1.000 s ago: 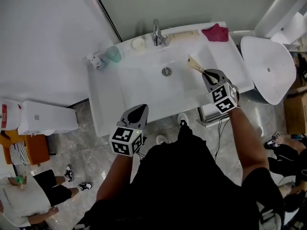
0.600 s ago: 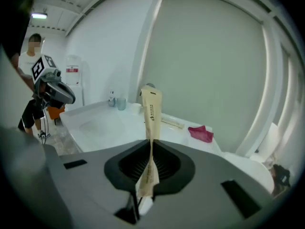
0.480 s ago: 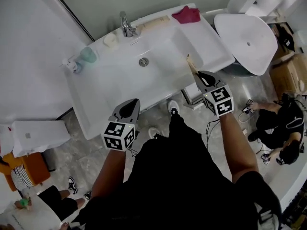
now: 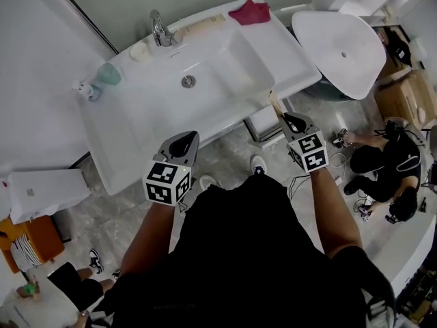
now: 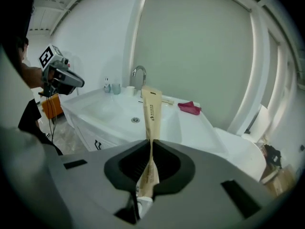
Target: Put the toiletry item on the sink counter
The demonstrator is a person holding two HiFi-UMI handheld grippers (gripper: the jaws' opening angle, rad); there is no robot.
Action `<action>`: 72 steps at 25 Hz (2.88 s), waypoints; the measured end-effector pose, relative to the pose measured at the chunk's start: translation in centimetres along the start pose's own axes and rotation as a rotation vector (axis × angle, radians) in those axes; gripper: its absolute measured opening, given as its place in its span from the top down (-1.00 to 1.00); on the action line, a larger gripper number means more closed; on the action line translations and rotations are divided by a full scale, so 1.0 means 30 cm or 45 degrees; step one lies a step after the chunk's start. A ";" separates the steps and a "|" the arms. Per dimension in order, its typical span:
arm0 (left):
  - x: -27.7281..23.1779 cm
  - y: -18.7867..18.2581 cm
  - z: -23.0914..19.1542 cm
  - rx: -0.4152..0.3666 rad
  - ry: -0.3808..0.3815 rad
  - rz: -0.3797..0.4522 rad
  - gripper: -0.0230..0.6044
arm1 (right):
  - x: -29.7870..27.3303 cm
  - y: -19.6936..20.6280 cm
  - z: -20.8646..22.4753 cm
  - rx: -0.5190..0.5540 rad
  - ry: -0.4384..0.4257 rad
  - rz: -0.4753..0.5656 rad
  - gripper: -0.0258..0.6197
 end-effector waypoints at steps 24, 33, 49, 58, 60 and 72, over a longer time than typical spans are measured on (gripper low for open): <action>-0.195 0.051 0.326 0.246 -0.531 0.059 0.91 | -0.225 0.500 0.190 1.027 -0.652 -0.258 0.86; -0.169 0.153 0.440 0.334 -0.629 0.008 0.91 | -0.453 0.700 0.185 1.374 -0.691 -0.348 0.86; -0.157 0.303 0.492 0.435 -0.676 -0.115 0.91 | -0.772 0.888 0.164 1.480 -0.589 -0.479 0.86; -0.122 0.338 0.493 0.467 -0.723 -0.124 0.91 | -0.845 0.900 0.133 1.489 -0.587 -0.556 0.85; -0.114 0.337 0.488 0.470 -0.730 -0.116 0.91 | -0.836 0.896 0.119 1.499 -0.607 -0.551 0.85; -0.119 0.269 0.460 0.430 -0.714 -0.051 0.91 | -0.704 0.833 0.140 1.276 -0.610 -0.528 0.85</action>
Point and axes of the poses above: the fingertips, and each gripper's own axes: x backward along the fingers, z to its right, y out of its underside, the point moved 4 cm from there along x, backward along the fingers, and after that the axes turned 4 degrees about z, right-handed, at the moved point
